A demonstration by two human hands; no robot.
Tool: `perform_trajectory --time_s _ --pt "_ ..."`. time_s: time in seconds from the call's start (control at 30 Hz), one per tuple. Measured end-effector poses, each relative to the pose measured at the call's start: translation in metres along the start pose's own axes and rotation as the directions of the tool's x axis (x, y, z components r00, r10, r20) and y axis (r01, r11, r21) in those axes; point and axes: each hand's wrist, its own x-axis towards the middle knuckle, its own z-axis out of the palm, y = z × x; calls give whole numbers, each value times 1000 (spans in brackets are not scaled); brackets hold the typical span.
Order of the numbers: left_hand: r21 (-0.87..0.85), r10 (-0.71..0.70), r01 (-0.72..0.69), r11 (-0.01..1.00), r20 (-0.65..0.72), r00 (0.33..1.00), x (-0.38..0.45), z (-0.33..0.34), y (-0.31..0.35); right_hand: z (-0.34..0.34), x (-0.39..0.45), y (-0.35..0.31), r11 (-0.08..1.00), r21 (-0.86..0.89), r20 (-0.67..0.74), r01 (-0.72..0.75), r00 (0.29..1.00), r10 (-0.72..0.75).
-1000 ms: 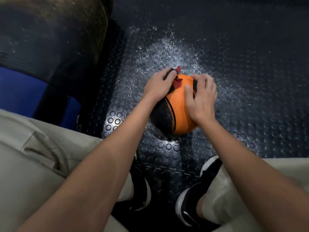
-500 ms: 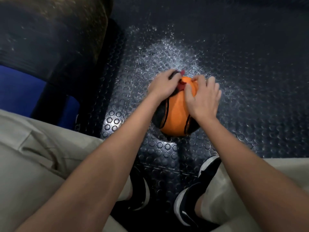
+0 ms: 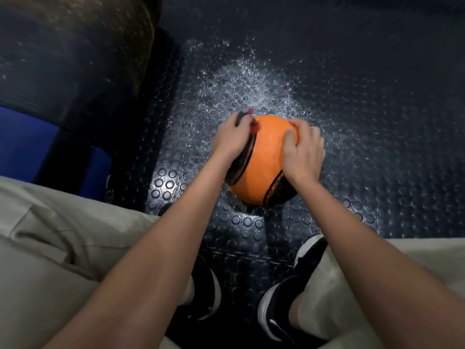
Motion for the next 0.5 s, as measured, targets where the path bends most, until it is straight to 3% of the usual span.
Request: perform_trajectory --time_s 0.07,0.13,0.2,0.27,0.4,0.47,0.5 --pt "286 170 -179 941 57 984 2 6 25 3 2 0 997 -63 -15 -39 999 39" --pt "341 246 -265 902 98 964 3 6 35 5 1 2 994 -89 -46 -68 997 64" --pt "169 198 -202 965 40 979 7 1 17 5 -1 5 995 -50 -64 -89 994 85" --pt "-79 -16 21 997 54 998 6 -8 -17 2 -4 9 997 -4 -55 -79 995 79" --pt "-407 -309 399 822 270 912 -20 -8 -62 0 -10 10 998 56 -43 2 999 1" --pt "-516 -354 416 749 220 909 -18 -1 -56 2 -14 10 998 63 -50 24 999 -21" --pt "-509 -329 366 779 165 930 -13 2 -48 2 -14 9 998 67 -61 18 998 -14"
